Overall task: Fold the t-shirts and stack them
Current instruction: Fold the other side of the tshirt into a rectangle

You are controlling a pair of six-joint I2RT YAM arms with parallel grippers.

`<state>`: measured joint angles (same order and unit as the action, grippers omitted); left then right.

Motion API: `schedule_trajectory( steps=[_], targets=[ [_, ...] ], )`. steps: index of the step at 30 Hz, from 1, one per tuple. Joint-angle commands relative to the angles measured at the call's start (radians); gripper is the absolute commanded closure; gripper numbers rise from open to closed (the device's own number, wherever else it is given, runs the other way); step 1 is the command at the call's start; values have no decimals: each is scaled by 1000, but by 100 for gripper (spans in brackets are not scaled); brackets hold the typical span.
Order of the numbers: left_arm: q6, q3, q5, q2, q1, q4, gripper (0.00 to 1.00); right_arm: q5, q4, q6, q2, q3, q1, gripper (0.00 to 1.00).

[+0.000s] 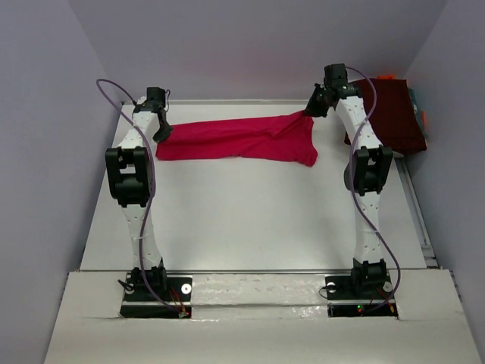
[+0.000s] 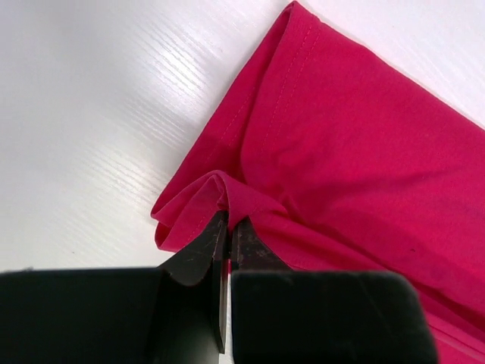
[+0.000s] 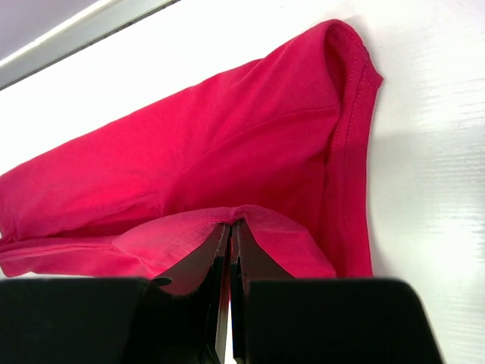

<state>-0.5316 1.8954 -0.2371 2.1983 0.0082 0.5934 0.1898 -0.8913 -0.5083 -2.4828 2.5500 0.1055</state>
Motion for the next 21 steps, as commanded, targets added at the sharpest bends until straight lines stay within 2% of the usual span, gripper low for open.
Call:
schedule_trajectory(
  steps=[1, 21],
  targets=[
    [-13, 48, -48, 1, 4, 17, 94, -1, 68, 25, -22, 47, -3, 93],
    [8, 240, -44, 121, 32, 11, 94, -18, 140, 48, -36, 13, -3, 93]
  ],
)
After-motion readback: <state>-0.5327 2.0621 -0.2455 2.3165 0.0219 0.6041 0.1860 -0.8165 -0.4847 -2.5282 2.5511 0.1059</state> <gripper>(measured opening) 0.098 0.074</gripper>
